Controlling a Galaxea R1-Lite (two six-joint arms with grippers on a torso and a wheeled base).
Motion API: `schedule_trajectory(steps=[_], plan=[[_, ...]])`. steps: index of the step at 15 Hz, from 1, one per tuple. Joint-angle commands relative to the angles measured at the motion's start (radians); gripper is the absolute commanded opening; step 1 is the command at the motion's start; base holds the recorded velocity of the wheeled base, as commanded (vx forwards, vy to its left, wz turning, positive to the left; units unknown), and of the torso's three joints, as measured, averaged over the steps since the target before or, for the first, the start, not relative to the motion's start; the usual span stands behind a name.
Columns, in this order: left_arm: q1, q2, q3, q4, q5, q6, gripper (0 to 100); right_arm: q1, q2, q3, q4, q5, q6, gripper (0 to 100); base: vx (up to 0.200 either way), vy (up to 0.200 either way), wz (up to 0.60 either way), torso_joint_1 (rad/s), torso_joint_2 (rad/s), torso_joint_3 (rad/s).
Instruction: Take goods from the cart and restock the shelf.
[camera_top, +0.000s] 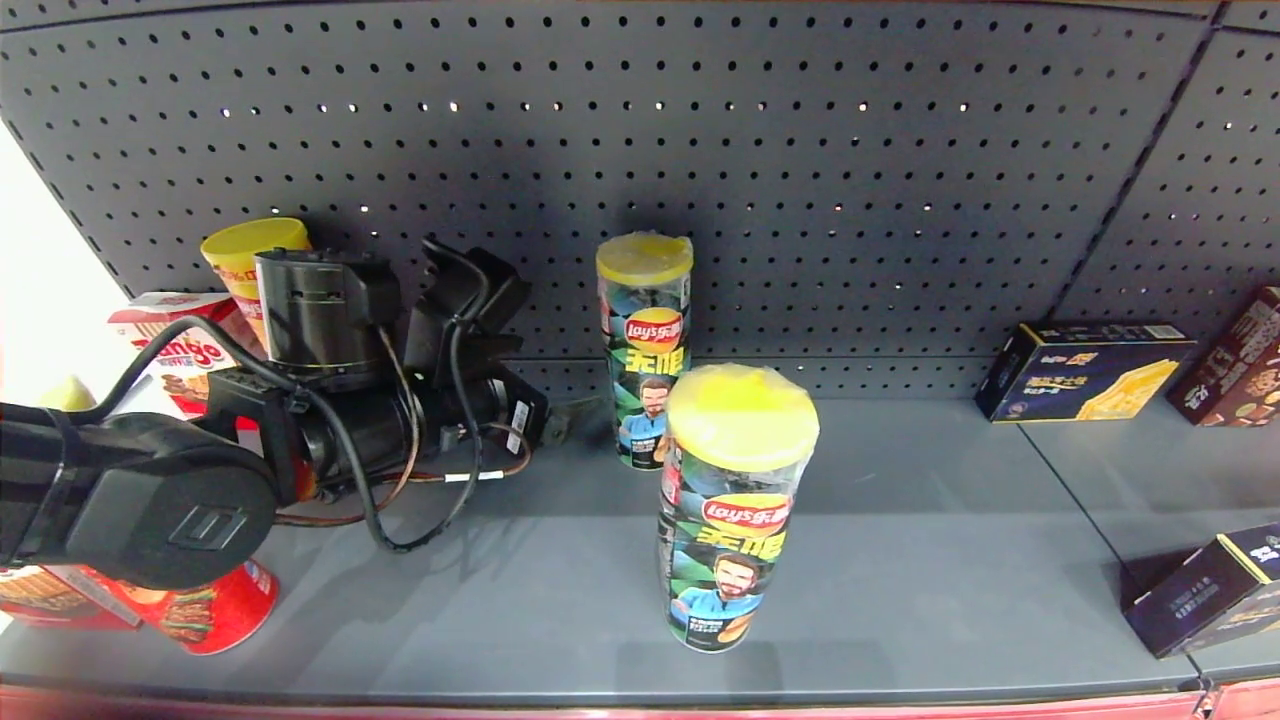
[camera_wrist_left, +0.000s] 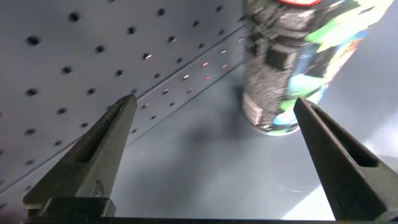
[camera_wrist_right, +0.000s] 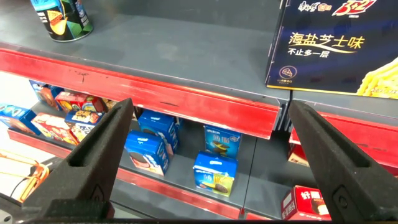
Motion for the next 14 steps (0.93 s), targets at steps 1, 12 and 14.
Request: schedule_trajectory(steps=[1, 12, 14], plan=[[0.002, 0.002, -0.010, 0.000, 0.016, 0.000, 100, 0.000, 0.001, 0.000, 0.000, 0.000, 0.000, 100, 0.000, 0.000, 0.00, 0.000, 0.00, 0.000], [-0.003, 0.100, -0.092, 0.009, 0.039, 0.001, 100, 0.000, 0.001, 0.000, 0.000, 0.000, 0.000, 100, 0.000, 0.000, 0.00, 0.000, 0.00, 0.000], [-0.005, 0.103, -0.092, 0.008, 0.039, 0.001, 100, 0.000, 0.001, 0.000, 0.000, 0.000, 0.000, 100, 0.000, 0.000, 0.00, 0.000, 0.00, 0.000]])
